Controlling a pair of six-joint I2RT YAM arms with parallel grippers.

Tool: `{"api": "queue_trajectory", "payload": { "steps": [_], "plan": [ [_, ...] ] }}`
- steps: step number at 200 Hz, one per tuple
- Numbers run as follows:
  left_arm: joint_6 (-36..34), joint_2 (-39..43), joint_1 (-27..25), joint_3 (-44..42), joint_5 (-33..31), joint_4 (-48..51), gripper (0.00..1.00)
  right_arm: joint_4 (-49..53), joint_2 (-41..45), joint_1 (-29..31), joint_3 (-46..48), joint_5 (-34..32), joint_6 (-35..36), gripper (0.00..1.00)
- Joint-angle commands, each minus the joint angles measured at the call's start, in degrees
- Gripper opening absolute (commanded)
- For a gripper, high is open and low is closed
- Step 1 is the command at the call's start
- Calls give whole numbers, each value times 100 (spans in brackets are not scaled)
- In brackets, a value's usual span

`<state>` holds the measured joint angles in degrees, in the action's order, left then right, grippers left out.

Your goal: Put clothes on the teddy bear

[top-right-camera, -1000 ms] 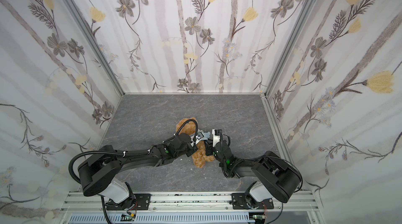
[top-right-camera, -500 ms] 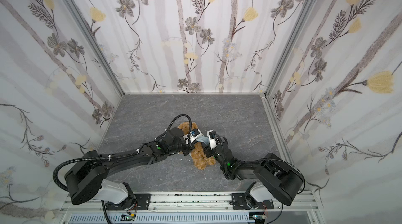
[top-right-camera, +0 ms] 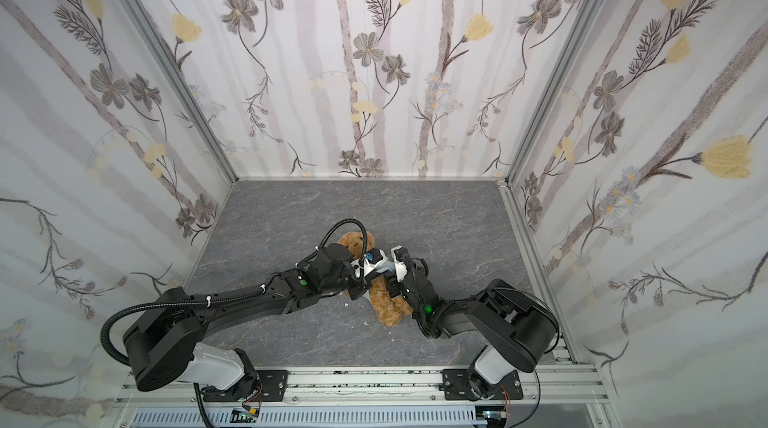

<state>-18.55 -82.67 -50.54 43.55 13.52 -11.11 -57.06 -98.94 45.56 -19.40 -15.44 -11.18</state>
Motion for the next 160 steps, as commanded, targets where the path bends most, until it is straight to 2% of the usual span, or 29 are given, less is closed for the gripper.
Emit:
{"api": "queue_trajectory", "payload": {
  "steps": [1, 25, 45, 76, 106, 160],
  "plan": [
    [-378, 115, -59, -217, 624, -154, 0, 255, -116, -69, -43, -445, -790, 53],
    [-793, 198, -122, -531, 663, -162, 0, 347, -220, -126, -42, -239, -1439, 46],
    [-908, 301, -153, -698, 808, -214, 0, 849, -357, -181, -237, -285, -1979, 42],
    [-934, 409, -230, -920, 724, -307, 0, 1200, -429, -335, -354, -411, -2543, 46],
    [-875, 410, -236, -977, 355, -323, 0, 1002, -200, -439, -293, -196, -2697, 52],
    [-792, 471, -233, -961, 178, -341, 0, 523, 372, -612, -114, 137, -2443, 46]
  ]
}}
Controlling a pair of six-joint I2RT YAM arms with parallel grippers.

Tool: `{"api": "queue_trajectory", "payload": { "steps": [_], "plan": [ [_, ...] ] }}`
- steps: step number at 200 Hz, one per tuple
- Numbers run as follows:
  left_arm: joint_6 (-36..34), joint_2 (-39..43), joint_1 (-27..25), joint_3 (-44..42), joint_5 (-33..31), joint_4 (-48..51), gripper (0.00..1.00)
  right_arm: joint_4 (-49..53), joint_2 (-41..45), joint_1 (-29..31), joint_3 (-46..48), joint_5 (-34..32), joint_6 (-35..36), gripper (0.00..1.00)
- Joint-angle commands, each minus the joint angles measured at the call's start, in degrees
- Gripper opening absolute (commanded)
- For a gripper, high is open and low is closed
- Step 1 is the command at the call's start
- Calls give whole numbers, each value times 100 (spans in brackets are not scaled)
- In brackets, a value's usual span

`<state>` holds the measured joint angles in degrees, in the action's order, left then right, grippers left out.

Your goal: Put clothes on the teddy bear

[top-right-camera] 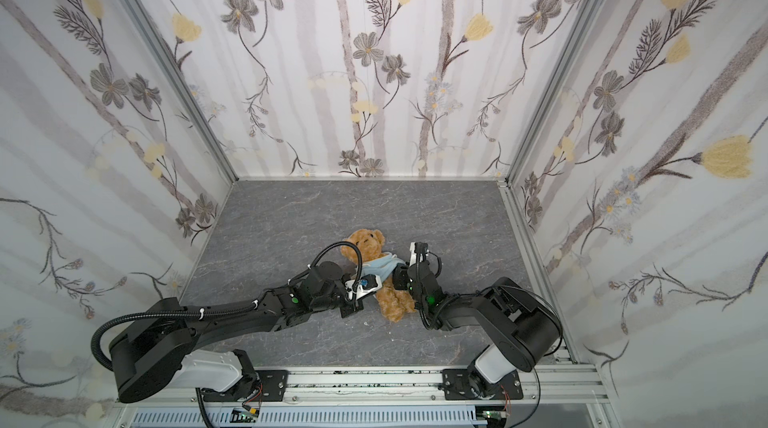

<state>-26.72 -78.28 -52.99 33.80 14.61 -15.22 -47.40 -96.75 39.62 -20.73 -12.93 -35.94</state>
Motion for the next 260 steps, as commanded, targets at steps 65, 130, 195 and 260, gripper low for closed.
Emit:
{"api": "queue_trajectory", "payload": {
  "steps": [65, 130, 195, 260],
  "plan": [
    [556, -25, 21, 185, -894, -596, 13, -473, 113, 77, -4, 86, 622, 38],
    [2, -1096, 8, 893, -1355, -715, 62, -655, 199, 73, 76, 436, 448, 32],
    [-35, -1970, 8, 1556, -2194, -1060, 61, -825, 159, 81, 181, 549, 436, 28],
    [79, -2187, 30, 1671, -2117, -1158, 8, -694, 159, 106, 153, 273, 690, 29]
  ]
}}
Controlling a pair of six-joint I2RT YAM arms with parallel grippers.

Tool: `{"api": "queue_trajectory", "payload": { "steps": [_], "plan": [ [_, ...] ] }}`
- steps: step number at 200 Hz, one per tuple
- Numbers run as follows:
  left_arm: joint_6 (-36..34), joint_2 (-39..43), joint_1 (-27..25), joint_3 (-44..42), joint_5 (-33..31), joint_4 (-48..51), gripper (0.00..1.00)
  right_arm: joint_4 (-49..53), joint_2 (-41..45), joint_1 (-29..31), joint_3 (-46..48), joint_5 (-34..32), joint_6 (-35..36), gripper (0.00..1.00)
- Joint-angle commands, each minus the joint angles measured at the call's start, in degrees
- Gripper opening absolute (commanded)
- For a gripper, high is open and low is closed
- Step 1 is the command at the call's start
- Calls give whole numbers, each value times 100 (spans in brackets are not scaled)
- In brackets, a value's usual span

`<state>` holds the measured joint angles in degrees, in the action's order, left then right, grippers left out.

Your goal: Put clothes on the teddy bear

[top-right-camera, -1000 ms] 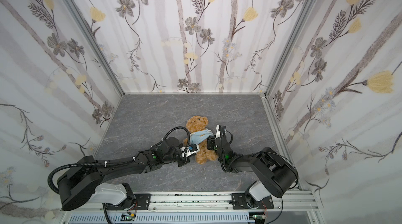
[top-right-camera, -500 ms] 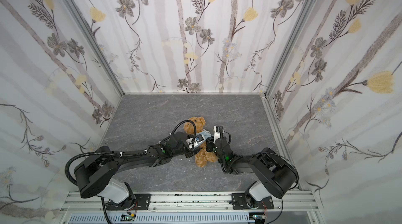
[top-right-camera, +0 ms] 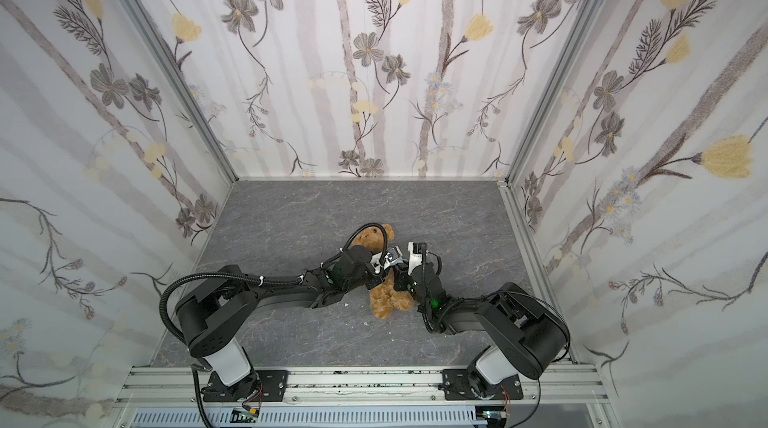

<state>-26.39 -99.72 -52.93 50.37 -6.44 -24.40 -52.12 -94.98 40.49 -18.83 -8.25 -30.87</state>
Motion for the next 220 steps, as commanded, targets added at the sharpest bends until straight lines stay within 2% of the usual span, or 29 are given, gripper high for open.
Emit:
{"api": "queue_trajectory", "payload": {
  "steps": [1, 5, 36, 57, 81, 101, 119, 141, 160, 220],
  "plan": [
    [46, -41, 21, 11, 8, -240, 7, -221, -19, 15, -35, -212, 189, 29],
    [51, -40, 30, 2, 92, -240, 0, -189, -29, 18, -45, -282, 195, 31],
    [87, 195, 140, -241, 1192, -259, 0, 8, 9, 20, -170, -777, 356, 43],
    [36, 366, 212, -363, 1626, -258, 0, 57, 60, 21, -212, -827, 446, 49],
    [41, 521, 287, -465, 2181, -269, 0, 259, -49, 23, -260, -1097, 337, 46],
    [20, 590, 280, -612, 2393, -279, 0, 456, -193, -42, -273, -1322, 8, 41],
    [-15, 657, 265, -806, 2319, -293, 0, 576, -235, -84, -297, -1334, -256, 43],
    [-104, 640, 248, -995, 1654, -293, 0, 614, -215, -118, -348, -1183, -441, 50],
    [-139, 697, 251, -1131, 1190, -319, 0, 905, -213, -221, -448, -1082, -655, 51],
    [125, 829, 250, -1529, 1211, -581, 0, 1495, -383, -397, -624, -1148, -920, 53]
  ]
}}
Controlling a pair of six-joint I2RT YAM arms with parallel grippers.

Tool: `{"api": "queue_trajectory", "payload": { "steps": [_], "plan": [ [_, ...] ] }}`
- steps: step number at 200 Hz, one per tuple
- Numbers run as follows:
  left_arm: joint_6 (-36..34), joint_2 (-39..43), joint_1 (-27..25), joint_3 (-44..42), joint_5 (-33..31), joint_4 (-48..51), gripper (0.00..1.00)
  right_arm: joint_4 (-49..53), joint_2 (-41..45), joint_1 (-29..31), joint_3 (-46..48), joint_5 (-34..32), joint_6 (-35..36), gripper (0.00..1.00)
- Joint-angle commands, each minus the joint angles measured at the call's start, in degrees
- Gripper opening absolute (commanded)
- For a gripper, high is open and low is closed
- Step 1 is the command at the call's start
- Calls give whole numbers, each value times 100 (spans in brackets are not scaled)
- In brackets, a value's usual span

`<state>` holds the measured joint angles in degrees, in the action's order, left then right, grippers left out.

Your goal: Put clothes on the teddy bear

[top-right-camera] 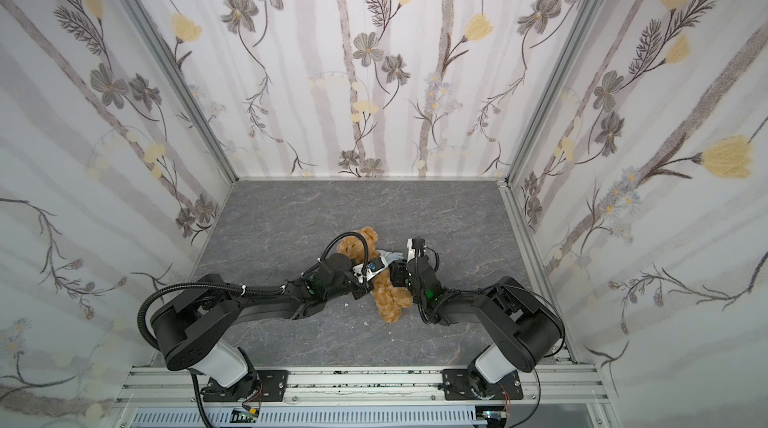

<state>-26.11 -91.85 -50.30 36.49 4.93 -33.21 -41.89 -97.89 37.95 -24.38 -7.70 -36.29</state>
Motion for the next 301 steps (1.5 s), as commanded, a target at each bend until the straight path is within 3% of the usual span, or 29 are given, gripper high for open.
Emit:
{"api": "queue_trajectory", "payload": {
  "steps": [1, 50, 75, 108, 123, 164, 196, 222, 265, 281, 301],
  "plan": [
    [101, 43, -13, -146, 72, 295, 0, 485, -100, -145, -72, -1205, -378, 53],
    [162, 135, -14, -356, -68, 257, 0, 787, -106, -382, -99, -1331, -382, 64],
    [244, 89, -10, -364, 4, 189, 0, 864, -186, -377, -267, -1373, -257, 65],
    [619, 358, 6, -301, 280, 61, 0, 1060, -272, -339, -366, -1761, -15, 51],
    [791, 501, 6, -73, 388, 85, 0, 616, -94, -201, -239, -1754, 491, 51],
    [814, 514, 116, 564, 670, 451, 0, -110, 414, 527, -172, -2086, 2409, 64],
    [568, 578, 202, 460, 814, 628, 0, -321, 415, 591, -195, -2086, 2929, 69],
    [506, 650, 286, 410, 954, 782, 0, -641, 443, 613, -114, -1849, 3216, 72],
    [458, 607, 345, 453, 1003, 808, 0, -1338, 446, 611, 116, -892, 3506, 76],
    [466, 608, 366, 480, 980, 816, 0, -1462, 442, 611, 174, -615, 3582, 86],
    [470, 621, 377, 532, 1034, 829, 0, -1541, 385, 599, 190, -524, 3631, 88]
  ]
}}
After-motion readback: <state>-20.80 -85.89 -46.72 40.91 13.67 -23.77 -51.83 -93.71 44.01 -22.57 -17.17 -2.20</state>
